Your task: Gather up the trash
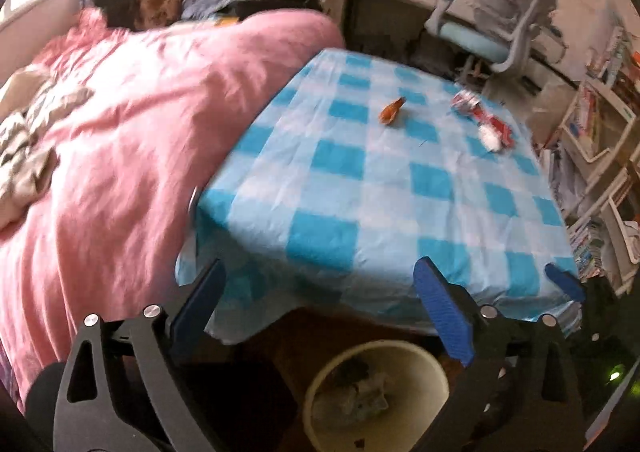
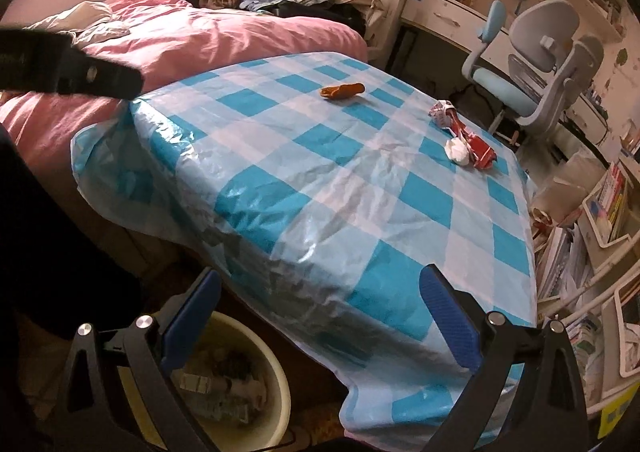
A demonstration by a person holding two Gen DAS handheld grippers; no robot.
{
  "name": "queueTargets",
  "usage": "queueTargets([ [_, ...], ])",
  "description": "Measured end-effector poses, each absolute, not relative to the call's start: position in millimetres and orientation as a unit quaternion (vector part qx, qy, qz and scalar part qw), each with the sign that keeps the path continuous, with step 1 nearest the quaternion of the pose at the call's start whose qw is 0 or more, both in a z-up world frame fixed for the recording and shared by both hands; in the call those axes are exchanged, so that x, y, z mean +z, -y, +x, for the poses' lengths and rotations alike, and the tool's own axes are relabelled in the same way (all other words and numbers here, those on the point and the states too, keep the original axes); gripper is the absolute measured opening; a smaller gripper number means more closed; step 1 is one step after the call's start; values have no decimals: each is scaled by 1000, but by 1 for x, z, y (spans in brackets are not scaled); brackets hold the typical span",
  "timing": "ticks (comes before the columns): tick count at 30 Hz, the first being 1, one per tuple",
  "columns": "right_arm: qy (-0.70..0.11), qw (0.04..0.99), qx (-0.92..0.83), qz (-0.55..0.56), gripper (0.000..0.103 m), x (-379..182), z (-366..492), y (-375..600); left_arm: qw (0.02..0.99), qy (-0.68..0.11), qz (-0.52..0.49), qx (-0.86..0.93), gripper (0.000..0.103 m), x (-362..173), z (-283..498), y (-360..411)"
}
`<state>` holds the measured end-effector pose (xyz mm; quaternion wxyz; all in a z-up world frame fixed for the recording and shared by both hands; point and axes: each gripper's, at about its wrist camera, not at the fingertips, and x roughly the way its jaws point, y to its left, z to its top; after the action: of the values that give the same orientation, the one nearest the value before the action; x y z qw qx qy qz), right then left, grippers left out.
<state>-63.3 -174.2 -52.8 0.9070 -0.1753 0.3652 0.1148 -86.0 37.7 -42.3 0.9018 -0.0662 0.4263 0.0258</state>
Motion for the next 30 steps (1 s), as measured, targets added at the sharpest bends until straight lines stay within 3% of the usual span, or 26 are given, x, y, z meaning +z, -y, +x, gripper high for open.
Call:
queueTargets([
  [30,-362,910,114,-169,95,-55,-54,165,890,-450,-69,21,91,-60,-79,-34],
])
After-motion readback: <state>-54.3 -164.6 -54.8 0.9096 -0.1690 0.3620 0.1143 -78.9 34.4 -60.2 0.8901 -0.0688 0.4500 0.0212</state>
